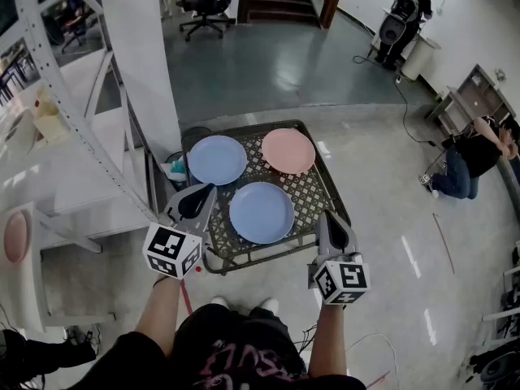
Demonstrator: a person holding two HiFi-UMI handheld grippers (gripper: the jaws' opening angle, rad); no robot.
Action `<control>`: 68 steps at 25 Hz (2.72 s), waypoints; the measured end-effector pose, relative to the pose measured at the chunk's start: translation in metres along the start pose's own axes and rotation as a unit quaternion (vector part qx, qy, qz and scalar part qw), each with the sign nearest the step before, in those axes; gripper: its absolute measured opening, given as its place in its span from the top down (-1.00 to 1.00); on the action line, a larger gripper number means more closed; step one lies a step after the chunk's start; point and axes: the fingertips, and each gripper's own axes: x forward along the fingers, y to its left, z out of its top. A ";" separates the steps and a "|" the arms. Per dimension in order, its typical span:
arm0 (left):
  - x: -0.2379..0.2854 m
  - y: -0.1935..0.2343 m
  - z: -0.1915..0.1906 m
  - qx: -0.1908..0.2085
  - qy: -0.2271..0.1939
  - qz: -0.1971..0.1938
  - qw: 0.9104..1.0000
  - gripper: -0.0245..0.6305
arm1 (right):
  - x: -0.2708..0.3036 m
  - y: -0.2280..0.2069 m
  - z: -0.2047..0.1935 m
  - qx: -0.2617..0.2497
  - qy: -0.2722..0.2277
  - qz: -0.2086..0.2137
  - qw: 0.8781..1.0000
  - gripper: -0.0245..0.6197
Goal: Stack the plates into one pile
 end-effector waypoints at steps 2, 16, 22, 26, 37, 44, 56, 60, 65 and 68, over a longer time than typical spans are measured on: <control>-0.002 0.002 -0.002 -0.001 0.001 -0.001 1.000 0.93 | 0.000 0.003 0.000 0.001 -0.001 -0.001 1.000 0.90; -0.013 0.008 -0.011 -0.008 0.006 -0.004 1.000 0.93 | -0.006 0.014 -0.005 0.002 0.000 -0.010 1.000 0.90; -0.011 0.007 -0.019 -0.009 0.015 -0.006 1.000 0.93 | -0.008 0.008 -0.010 0.006 0.003 -0.016 1.000 0.89; -0.005 0.005 -0.027 -0.012 0.026 -0.003 1.000 0.93 | -0.005 0.003 -0.017 0.006 0.013 -0.014 1.000 0.89; 0.032 0.010 -0.050 -0.022 0.062 0.021 0.998 0.93 | 0.031 -0.033 -0.034 0.027 0.031 0.004 0.999 0.89; 0.067 0.011 -0.068 -0.027 0.090 0.036 0.995 0.93 | 0.065 -0.064 -0.051 0.043 0.049 0.023 0.998 0.89; 0.135 0.033 -0.121 -0.045 0.152 0.071 0.985 0.93 | 0.145 -0.112 -0.107 0.068 0.108 0.064 0.990 0.89; 0.151 0.037 -0.139 -0.040 0.180 0.088 0.979 0.93 | 0.167 -0.121 -0.125 0.074 0.132 0.083 0.985 0.89; 0.160 0.038 -0.162 -0.058 0.204 0.110 0.971 0.93 | 0.181 -0.138 -0.153 0.086 0.172 0.089 0.977 0.89; 0.160 0.039 -0.178 -0.075 0.218 0.116 0.966 0.93 | 0.184 -0.142 -0.171 0.093 0.194 0.089 0.973 0.89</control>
